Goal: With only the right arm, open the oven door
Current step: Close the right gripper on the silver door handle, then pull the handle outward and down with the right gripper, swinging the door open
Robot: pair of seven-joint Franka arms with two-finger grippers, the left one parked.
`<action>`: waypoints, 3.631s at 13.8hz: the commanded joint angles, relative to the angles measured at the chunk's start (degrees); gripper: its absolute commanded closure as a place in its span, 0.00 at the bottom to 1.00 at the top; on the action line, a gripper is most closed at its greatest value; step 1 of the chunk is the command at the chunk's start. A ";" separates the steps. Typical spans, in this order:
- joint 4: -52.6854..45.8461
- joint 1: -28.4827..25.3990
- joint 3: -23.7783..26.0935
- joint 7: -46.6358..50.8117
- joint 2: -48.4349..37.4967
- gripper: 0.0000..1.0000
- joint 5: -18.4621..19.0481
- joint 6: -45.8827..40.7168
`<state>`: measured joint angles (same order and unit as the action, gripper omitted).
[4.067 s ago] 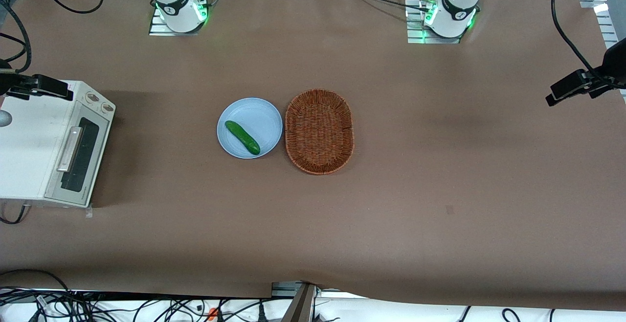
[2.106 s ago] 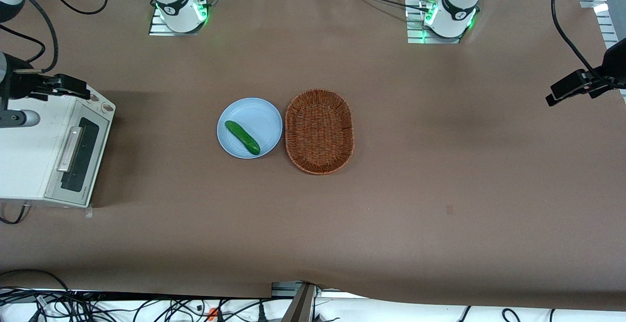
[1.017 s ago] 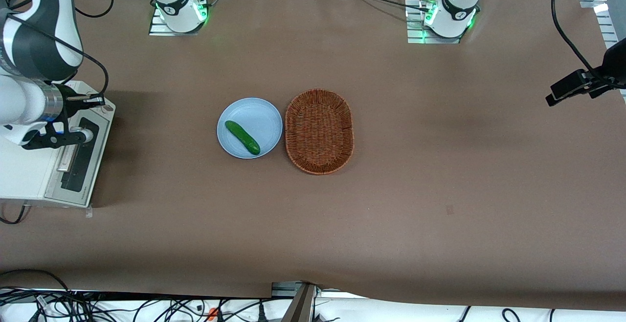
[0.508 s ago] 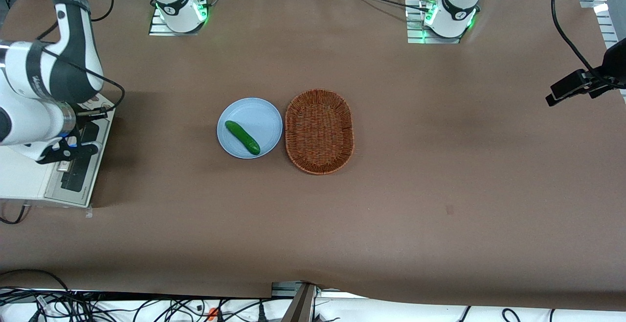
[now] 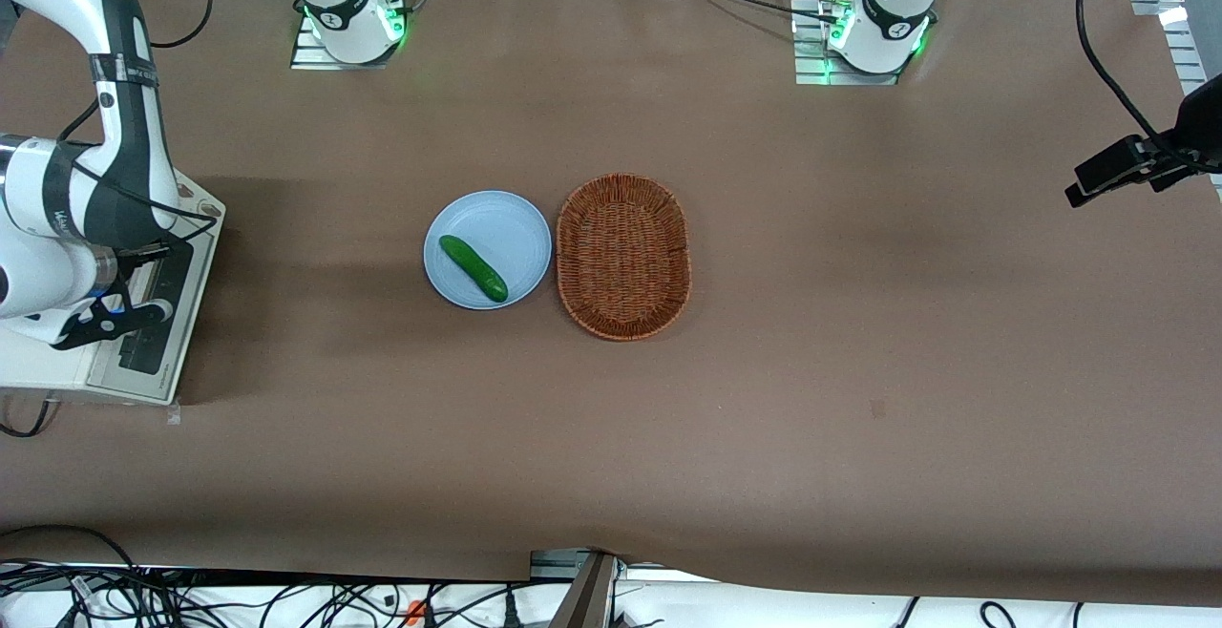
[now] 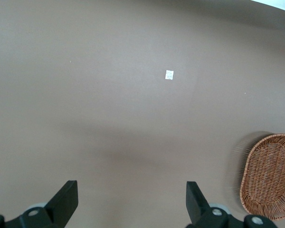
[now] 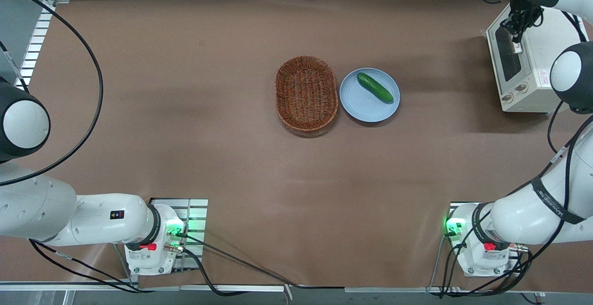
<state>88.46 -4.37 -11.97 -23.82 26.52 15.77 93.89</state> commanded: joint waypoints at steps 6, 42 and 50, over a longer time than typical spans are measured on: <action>-0.39 2.08 0.45 -3.87 1.61 1.00 2.86 3.76; -0.65 0.68 0.98 -3.87 10.31 1.00 -0.74 12.63; -0.65 -0.55 0.98 -3.43 14.26 1.00 -2.41 13.52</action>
<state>88.35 -7.22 -8.53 -25.68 34.28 9.81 101.08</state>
